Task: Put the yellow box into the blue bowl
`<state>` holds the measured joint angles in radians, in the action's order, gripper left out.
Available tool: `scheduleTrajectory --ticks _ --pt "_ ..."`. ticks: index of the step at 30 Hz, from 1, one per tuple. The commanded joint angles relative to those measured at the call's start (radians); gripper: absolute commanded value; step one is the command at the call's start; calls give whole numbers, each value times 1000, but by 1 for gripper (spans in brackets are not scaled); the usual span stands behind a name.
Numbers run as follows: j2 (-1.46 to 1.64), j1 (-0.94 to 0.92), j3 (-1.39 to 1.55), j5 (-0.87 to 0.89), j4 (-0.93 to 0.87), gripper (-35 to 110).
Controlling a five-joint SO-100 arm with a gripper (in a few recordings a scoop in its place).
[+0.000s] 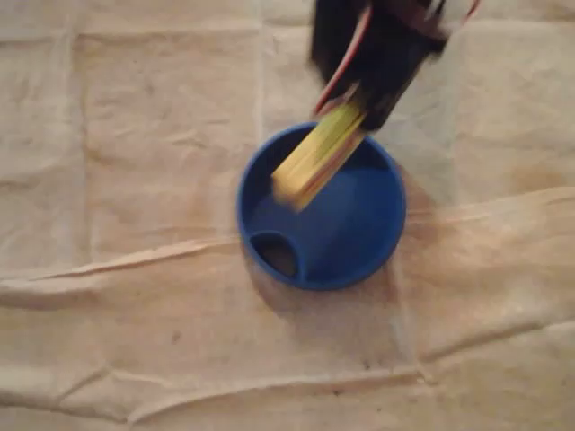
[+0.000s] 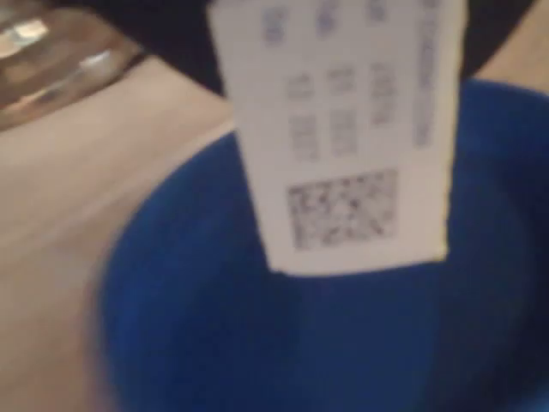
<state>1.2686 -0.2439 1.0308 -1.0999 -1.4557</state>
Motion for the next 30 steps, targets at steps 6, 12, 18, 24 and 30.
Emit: scheduleTrajectory --ticks 6,12,18,24,30 --pt "-110 -35 -265 8 -17 0" --pt "-110 -23 -272 8 -101 13" --pt "-109 -26 -273 8 -91 27" --pt "-94 -34 -272 8 -75 25" --pt "-57 -23 -272 8 -75 17"
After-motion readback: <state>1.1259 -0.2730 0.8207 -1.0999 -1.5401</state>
